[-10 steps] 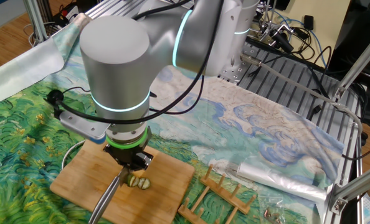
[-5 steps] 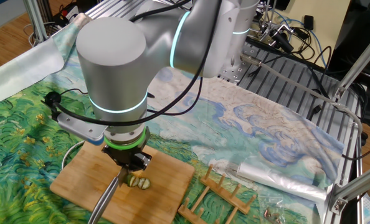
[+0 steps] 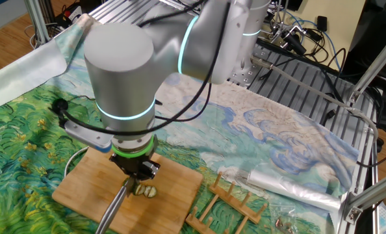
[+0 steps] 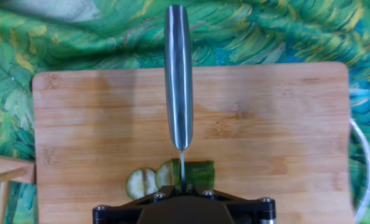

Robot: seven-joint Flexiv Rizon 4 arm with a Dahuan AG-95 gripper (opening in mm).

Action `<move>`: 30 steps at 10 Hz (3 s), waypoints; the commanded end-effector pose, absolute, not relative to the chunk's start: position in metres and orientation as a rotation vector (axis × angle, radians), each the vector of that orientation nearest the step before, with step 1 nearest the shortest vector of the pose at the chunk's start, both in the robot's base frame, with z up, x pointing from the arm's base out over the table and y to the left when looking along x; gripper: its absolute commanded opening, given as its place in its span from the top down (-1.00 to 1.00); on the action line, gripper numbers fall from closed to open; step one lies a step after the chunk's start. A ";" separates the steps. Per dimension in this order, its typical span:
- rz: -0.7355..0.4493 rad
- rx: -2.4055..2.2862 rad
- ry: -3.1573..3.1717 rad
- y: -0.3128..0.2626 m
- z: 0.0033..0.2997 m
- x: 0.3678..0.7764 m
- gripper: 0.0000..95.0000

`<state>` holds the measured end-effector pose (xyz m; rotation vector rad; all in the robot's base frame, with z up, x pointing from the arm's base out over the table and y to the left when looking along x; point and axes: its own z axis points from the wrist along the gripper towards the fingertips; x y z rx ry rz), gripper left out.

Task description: Chop the cucumber into shreds

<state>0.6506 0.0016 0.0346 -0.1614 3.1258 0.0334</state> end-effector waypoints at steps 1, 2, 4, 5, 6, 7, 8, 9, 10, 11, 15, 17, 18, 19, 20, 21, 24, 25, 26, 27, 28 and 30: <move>0.039 -0.143 3.127 0.004 0.031 0.650 1.00; 0.036 -0.139 3.138 0.005 0.037 0.651 1.00; 0.023 -0.131 3.136 0.005 0.040 0.651 1.00; 0.022 -0.130 3.137 0.005 0.041 0.651 1.00; 0.013 -0.130 3.139 0.005 0.045 0.651 1.00; 0.006 -0.130 3.142 0.005 0.051 0.650 1.00; -0.003 -0.133 3.146 0.004 0.055 0.650 1.00; -0.007 -0.136 3.148 0.003 0.060 0.650 1.00; -0.013 -0.146 3.149 0.002 0.062 0.650 1.00; -0.014 -0.164 3.146 -0.002 0.062 0.650 1.00; -0.011 -0.170 3.141 -0.006 0.061 0.651 1.00; -0.009 -0.171 3.141 -0.007 0.060 0.651 1.00; -0.007 -0.172 3.141 -0.007 0.059 0.650 1.00; -0.002 -0.172 3.140 -0.006 0.054 0.650 1.00; 0.009 -0.166 3.136 -0.006 0.046 0.649 1.00; 0.019 -0.161 3.132 -0.005 0.035 0.649 1.00; 0.025 -0.150 3.119 -0.003 0.028 0.649 1.00; 0.022 -0.149 3.125 -0.003 0.031 0.650 1.00; 0.019 -0.144 3.132 -0.002 0.036 0.651 1.00; 0.012 -0.135 3.133 -0.002 0.037 0.650 1.00; 0.015 -0.134 3.139 -0.002 0.041 0.650 1.00; 0.005 -0.134 3.141 -0.002 0.046 0.650 1.00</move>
